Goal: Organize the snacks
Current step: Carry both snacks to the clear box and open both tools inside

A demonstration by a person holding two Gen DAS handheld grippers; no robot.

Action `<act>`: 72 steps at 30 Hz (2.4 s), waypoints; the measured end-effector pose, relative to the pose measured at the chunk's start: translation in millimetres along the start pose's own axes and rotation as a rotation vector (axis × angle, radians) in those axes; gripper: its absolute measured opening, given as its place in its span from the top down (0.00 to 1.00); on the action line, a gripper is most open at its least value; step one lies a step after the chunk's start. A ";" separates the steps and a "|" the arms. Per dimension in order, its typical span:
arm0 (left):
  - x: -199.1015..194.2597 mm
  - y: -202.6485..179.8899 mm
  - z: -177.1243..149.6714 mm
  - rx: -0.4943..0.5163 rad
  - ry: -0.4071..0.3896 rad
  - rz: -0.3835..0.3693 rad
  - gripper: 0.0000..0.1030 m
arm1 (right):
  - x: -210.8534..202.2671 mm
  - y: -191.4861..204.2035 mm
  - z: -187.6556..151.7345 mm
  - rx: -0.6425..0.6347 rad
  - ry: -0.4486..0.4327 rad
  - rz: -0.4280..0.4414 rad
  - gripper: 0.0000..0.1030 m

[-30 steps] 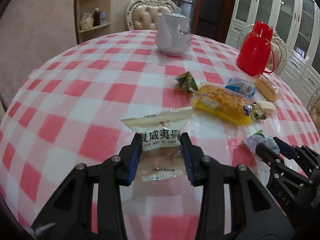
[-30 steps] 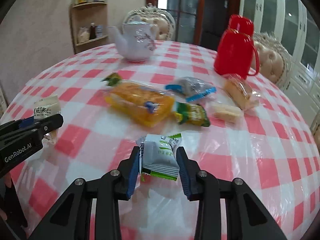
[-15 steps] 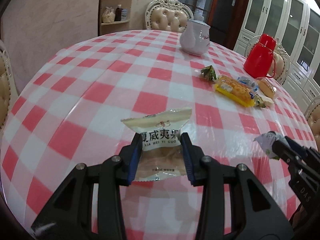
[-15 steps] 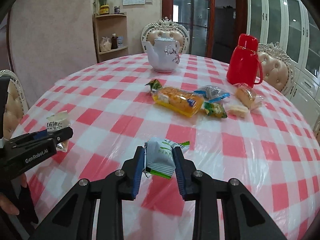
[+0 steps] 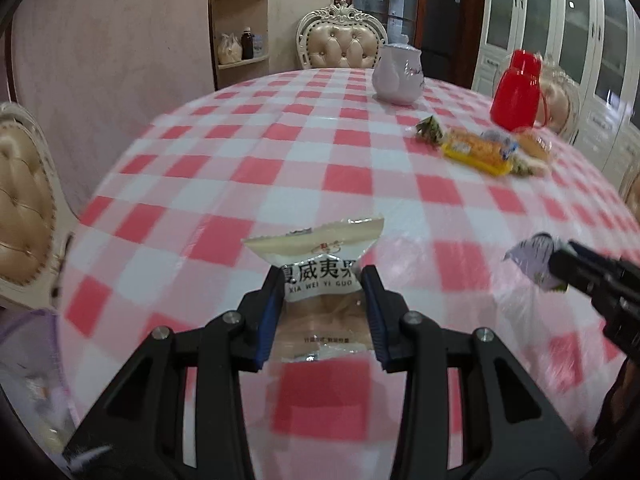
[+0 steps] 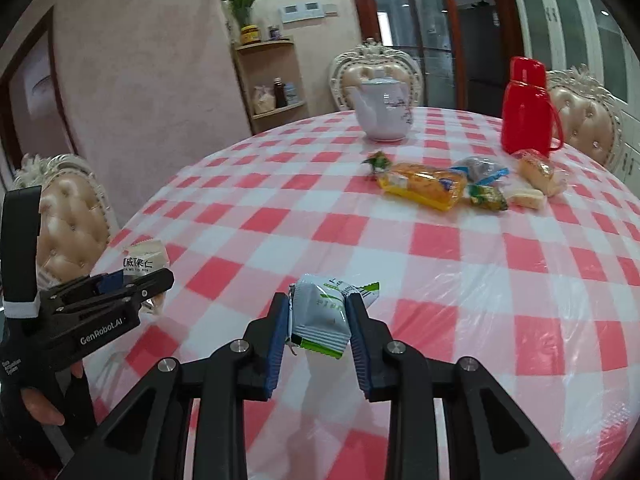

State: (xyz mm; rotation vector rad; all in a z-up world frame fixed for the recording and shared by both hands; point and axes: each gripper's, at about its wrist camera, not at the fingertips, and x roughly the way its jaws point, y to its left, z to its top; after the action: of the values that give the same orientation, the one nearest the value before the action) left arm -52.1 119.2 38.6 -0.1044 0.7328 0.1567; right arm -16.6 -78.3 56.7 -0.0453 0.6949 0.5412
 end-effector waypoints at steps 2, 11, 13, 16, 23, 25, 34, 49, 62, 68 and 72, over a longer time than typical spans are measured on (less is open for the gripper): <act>-8.0 10.4 -6.5 0.003 0.002 0.017 0.58 | 1.6 14.6 -3.4 -0.028 0.008 0.007 0.70; -46.5 71.1 -36.1 -0.026 -0.023 0.102 0.58 | 11.4 100.7 -15.2 -0.199 0.024 0.022 0.70; -53.7 85.4 -42.8 -0.028 -0.022 0.140 0.58 | 11.7 119.9 -15.7 -0.215 0.026 0.087 0.86; -66.3 113.9 -54.9 -0.059 -0.020 0.195 0.58 | 17.5 151.0 -17.8 -0.240 0.042 0.167 0.87; -84.8 181.8 -82.6 -0.176 -0.001 0.292 0.58 | 36.0 196.0 -23.8 -0.312 0.064 0.191 0.88; -87.5 193.3 -87.9 -0.198 -0.001 0.304 0.58 | 34.6 185.6 -23.2 -0.291 0.061 0.187 0.88; -86.6 205.5 -103.6 -0.209 0.008 0.285 0.58 | 37.3 127.5 -21.1 -0.190 0.152 0.120 0.28; -99.4 229.7 -119.7 -0.218 0.051 0.383 0.58 | 47.2 191.0 -35.5 -0.315 0.182 0.193 0.61; -123.1 279.5 -151.2 -0.302 0.079 0.486 0.58 | 34.8 345.4 -75.7 -0.586 0.252 0.517 0.61; -123.0 284.4 -152.8 -0.312 0.086 0.504 0.58 | 43.0 359.7 -93.4 -0.571 0.326 0.605 0.57; -122.6 281.3 -149.7 -0.304 0.096 0.535 0.39 | 42.9 352.8 -88.3 -0.532 0.319 0.608 0.46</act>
State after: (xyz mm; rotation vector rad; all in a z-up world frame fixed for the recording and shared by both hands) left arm -290.5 360.4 -0.8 -0.2046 0.8165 0.7791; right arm -214.3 226.4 10.0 -0.4355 0.8599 1.3157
